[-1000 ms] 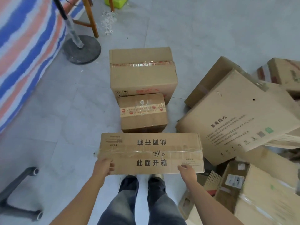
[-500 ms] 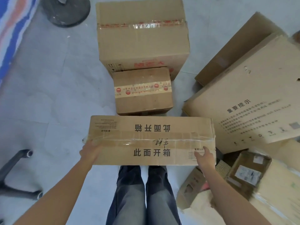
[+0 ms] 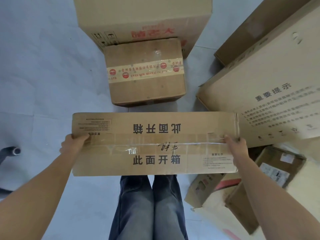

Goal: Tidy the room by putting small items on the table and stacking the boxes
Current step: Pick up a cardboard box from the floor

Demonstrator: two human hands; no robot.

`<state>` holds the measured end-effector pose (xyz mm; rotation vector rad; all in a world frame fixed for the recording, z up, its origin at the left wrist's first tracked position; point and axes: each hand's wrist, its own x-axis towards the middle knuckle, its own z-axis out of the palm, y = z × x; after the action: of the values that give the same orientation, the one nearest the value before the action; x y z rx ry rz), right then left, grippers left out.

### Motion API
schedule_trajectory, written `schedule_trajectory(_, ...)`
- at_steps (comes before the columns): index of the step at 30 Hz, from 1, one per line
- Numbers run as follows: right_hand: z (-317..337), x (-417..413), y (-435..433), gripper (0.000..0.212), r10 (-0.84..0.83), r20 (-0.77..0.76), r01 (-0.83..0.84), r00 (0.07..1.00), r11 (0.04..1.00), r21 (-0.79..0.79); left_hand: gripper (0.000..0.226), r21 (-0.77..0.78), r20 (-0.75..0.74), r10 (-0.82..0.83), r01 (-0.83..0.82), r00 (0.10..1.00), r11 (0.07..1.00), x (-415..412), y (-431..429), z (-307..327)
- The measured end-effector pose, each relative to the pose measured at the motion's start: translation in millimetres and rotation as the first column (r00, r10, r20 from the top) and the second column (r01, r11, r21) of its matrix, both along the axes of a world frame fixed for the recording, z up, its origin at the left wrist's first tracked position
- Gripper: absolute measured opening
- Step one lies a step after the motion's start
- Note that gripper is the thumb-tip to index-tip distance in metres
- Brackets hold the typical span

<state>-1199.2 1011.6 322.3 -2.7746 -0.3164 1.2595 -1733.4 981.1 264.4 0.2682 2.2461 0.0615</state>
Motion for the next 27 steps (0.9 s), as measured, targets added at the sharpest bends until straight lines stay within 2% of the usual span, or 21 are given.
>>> schedule_trajectory(3,15.7,-1.6,-4.6,0.077,-0.012,-0.009,0.012,1.000,1.000,-0.001,0.100,-0.007,-0.002,0.085,-0.085,0.996,0.996,-1.3,-15.3,11.7)
schedule_trajectory(6,48.3,-5.6,1.5,0.073,0.038,0.037,-0.037,0.999,0.999,-0.025,0.089,0.016,-0.016,0.095,-0.095,0.995,0.995,27.0,-17.8,74.5)
schedule_trajectory(8,72.7,-8.8,12.4,0.070,0.099,0.057,-0.098,0.993,0.995,-0.017,0.069,0.015,-0.090,0.059,-0.058,0.994,0.998,41.9,-18.2,113.3)
schedule_trajectory(10,98.2,-12.9,25.7,0.070,0.172,0.078,-0.171,0.982,0.985,-0.019,0.058,0.014,-0.189,0.031,-0.029,0.982,0.999,43.1,-17.9,139.5)
schedule_trajectory(15,170.9,-30.7,47.6,0.070,0.292,0.153,-0.301,0.944,0.953,0.038,0.062,0.028,-0.360,-0.012,0.024,0.933,0.999,38.7,-6.5,218.6)
schedule_trajectory(19,223.2,-44.1,60.7,0.073,0.338,0.184,-0.361,0.923,0.926,0.113,0.064,0.062,-0.392,-0.010,0.037,0.920,0.997,25.0,4.5,275.7)
schedule_trajectory(23,274.1,-60.2,80.9,0.079,0.364,0.175,-0.396,0.915,0.894,0.210,0.055,0.171,-0.396,0.052,0.018,0.917,0.985,15.8,13.4,330.8)
schedule_trajectory(27,313.8,-78.0,104.6,0.099,0.370,0.173,-0.407,0.913,0.855,0.322,0.055,0.319,-0.361,0.138,-0.017,0.922,0.948,-4.2,23.8,373.3)
